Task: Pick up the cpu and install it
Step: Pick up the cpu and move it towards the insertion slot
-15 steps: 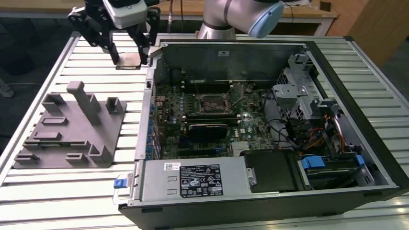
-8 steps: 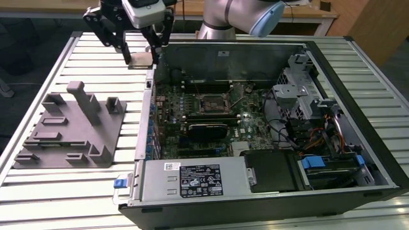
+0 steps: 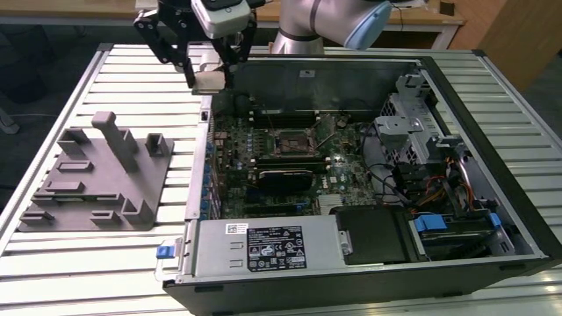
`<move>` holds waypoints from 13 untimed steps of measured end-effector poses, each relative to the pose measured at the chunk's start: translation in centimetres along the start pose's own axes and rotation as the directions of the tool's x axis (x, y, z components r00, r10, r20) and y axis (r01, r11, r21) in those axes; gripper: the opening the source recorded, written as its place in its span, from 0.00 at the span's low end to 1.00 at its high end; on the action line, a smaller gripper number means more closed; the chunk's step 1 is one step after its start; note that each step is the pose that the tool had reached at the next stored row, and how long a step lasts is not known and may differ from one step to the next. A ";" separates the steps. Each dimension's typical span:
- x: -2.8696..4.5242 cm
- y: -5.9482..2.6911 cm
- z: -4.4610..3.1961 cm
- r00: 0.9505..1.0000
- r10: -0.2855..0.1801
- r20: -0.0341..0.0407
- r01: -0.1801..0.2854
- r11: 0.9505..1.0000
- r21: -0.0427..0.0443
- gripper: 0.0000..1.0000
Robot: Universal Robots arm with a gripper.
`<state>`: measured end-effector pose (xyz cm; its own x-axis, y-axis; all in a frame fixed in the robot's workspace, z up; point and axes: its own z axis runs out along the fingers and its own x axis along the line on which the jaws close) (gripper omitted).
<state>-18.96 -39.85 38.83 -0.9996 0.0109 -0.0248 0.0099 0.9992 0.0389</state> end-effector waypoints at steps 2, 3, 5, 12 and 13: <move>-0.47 0.03 0.02 1.000 0.000 0.000 0.000 1.000 0.000 0.55; -0.72 0.04 0.02 1.000 0.000 0.000 0.000 1.000 0.000 0.55; -1.18 0.07 0.03 1.000 0.000 0.000 0.000 1.000 0.000 0.55; -2.75 0.17 0.08 1.000 0.000 0.000 0.000 1.000 0.000 0.55; -3.01 0.19 0.09 1.000 0.000 0.000 0.000 1.000 0.000 0.55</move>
<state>-15.95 -39.69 38.82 -0.9996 0.0110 -0.0249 0.0100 0.9992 0.0390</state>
